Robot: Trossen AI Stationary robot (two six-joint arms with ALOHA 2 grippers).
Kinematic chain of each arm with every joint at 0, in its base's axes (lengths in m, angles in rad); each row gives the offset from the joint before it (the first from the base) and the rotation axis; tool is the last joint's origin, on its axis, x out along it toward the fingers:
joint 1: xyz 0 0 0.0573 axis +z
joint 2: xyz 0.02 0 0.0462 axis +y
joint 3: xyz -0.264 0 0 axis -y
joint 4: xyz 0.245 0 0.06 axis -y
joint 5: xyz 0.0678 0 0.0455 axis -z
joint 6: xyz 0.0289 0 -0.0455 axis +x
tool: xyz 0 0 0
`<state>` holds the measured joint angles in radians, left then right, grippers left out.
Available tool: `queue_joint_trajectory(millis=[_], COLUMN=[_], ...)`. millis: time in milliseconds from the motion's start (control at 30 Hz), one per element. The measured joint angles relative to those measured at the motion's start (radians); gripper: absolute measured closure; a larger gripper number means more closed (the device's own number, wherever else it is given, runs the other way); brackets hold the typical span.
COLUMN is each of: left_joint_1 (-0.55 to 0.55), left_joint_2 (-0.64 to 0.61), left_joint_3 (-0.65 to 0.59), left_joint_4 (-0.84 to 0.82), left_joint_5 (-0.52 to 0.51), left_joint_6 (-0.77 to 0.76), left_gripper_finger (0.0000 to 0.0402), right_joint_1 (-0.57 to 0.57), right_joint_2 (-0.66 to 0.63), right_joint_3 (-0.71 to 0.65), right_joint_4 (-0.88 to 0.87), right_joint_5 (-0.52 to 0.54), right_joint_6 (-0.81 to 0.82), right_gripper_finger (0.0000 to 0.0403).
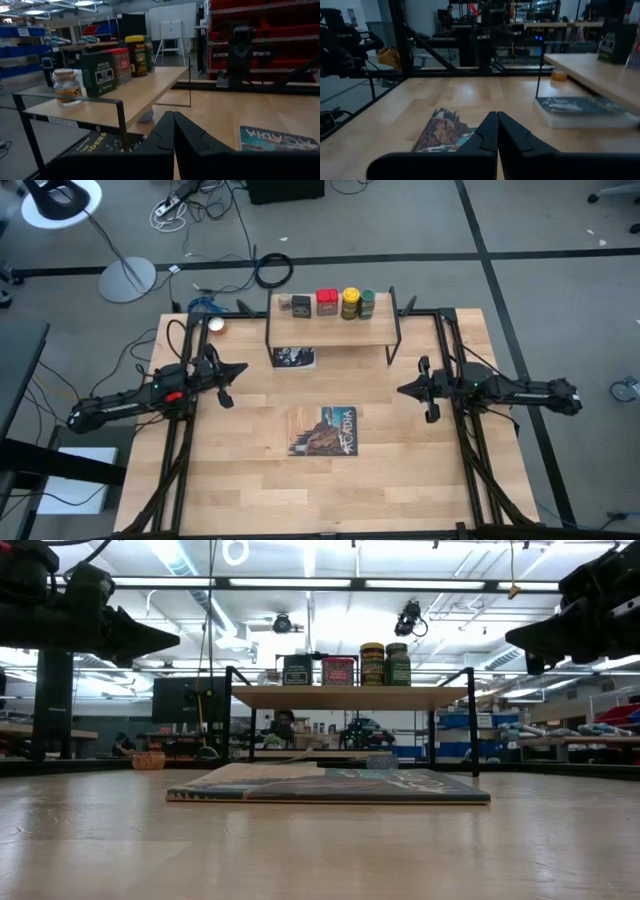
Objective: Shelf spices
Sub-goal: Return to Home Position
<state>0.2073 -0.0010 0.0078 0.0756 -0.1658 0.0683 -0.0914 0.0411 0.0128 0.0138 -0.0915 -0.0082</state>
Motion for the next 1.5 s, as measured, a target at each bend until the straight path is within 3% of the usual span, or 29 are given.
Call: queue_joint_trajectory(millis=[167,1500], left_joint_1=[0.000,0.000], left_joint_2=[0.000,0.001], left_joint_3=[0.000,0.000], left_joint_4=[-0.021,-0.019], left_joint_5=[-0.013,-0.015], left_joint_6=[-0.001,-0.024], left_gripper_finger=[0.0398,0.0396], right_joint_1=[0.000,0.000], right_joint_2=[0.027,0.032], right_joint_3=[0.000,-0.001], right_joint_4=[0.000,0.025], right_joint_5=[0.000,0.000], right_joint_6=[0.058,0.050], right_gripper_finger=[0.0397,0.0394])
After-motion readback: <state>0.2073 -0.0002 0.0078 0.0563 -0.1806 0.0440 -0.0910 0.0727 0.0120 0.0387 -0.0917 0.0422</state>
